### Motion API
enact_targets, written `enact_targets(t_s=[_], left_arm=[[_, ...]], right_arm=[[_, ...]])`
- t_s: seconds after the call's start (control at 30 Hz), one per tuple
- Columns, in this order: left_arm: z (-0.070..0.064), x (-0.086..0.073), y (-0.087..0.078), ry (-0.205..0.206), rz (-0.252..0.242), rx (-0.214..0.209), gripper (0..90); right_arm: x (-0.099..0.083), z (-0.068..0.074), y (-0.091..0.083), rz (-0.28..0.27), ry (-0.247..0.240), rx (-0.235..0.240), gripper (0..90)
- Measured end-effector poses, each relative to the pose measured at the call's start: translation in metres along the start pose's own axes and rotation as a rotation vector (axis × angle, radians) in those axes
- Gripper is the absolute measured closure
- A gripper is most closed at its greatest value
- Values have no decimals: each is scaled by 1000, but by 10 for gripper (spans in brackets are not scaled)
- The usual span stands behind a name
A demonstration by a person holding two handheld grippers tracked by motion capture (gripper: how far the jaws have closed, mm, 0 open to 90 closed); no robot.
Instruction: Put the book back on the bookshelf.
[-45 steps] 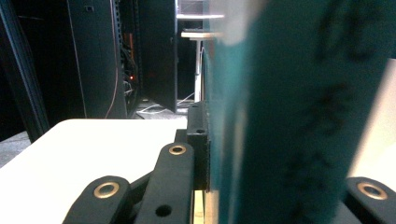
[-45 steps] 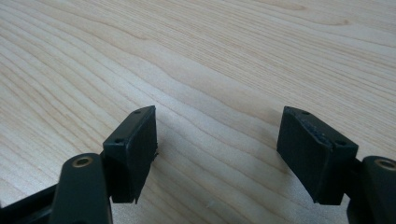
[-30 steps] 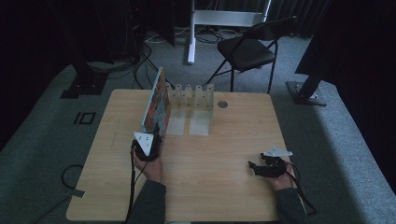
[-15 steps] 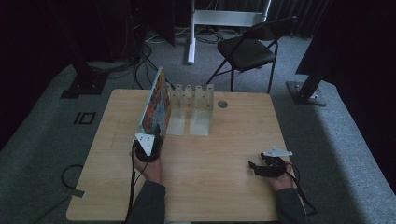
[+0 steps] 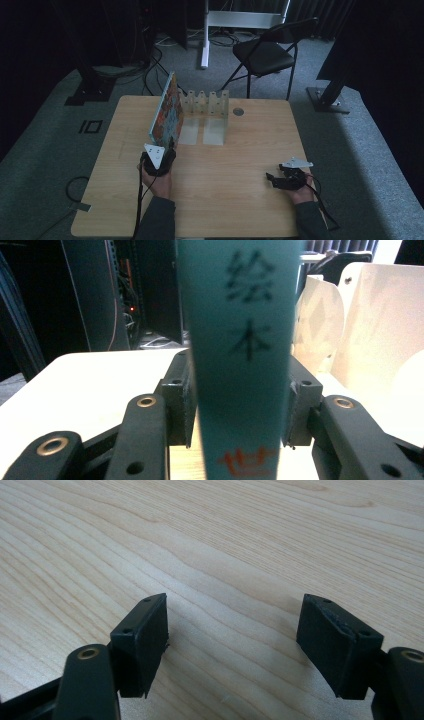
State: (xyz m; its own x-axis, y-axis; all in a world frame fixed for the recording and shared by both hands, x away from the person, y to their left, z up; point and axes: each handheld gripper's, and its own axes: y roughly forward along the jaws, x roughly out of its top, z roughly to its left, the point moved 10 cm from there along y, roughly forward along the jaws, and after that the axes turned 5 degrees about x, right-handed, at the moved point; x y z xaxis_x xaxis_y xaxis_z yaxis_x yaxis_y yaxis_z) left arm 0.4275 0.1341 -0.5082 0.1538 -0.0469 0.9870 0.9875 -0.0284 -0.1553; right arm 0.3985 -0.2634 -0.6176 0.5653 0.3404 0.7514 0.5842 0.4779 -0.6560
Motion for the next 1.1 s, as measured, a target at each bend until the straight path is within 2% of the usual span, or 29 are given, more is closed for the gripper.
enact_targets(t_s=[0.4, 0.67, 0.7, 0.8, 1.0, 1.1], left_arm=[[4, -2, -11, 5, 21, -32, 531], [4, 0, -16, 5, 18, -50, 530], [3, -1, -19, -6, 25, -82, 530], [2, -1, -22, -19, 27, -97, 530], [3, 0, -27, -10, 36, -112, 530], [2, 0, -30, 11, 39, -116, 530]], right_arm=[[0, 0, 0, 1, -1, -1, 283], [0, 0, 0, 1, -1, -1, 283], [0, 0, 0, 1, -1, -2, 282], [0, 0, 0, 1, -1, -1, 283], [0, 0, 0, 1, -1, -1, 283], [0, 0, 0, 1, -1, -1, 283]])
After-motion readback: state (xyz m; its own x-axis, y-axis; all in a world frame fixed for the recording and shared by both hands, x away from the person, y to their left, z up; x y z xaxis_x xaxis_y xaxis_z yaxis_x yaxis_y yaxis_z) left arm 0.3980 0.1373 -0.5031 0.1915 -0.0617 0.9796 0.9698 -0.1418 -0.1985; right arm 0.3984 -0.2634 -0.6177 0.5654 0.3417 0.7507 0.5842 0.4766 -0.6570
